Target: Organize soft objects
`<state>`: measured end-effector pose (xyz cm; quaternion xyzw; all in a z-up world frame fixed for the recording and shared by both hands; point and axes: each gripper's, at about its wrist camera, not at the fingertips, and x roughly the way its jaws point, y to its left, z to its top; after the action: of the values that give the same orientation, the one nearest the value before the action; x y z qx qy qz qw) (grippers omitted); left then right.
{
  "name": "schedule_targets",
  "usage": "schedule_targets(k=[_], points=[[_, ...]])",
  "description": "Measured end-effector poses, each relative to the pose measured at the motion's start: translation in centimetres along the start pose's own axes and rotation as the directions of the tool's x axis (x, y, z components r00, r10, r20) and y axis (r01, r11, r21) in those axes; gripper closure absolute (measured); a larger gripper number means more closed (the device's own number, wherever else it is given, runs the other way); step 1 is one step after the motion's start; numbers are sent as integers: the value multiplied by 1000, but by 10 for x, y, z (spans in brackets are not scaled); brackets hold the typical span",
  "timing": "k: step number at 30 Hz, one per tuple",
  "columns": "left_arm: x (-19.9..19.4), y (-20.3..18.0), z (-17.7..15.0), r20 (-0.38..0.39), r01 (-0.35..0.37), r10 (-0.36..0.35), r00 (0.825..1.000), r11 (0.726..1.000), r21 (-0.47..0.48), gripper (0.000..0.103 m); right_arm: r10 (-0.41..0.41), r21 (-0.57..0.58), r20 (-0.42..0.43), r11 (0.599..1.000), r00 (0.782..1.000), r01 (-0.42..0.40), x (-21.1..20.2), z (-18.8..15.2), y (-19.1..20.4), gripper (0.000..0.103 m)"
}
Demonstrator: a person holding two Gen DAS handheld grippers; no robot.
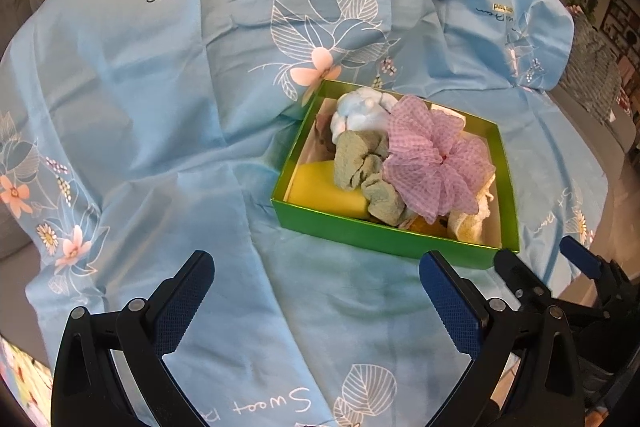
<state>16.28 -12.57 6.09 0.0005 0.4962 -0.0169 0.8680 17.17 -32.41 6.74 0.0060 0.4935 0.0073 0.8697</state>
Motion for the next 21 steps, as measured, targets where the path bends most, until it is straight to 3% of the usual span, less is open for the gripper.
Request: schedule_targets(k=[21], points=[[15,-5,1,-22,-11,12,1000,1000,18,1,15,19,7,1000,1000,-15,4,8,-9,1]])
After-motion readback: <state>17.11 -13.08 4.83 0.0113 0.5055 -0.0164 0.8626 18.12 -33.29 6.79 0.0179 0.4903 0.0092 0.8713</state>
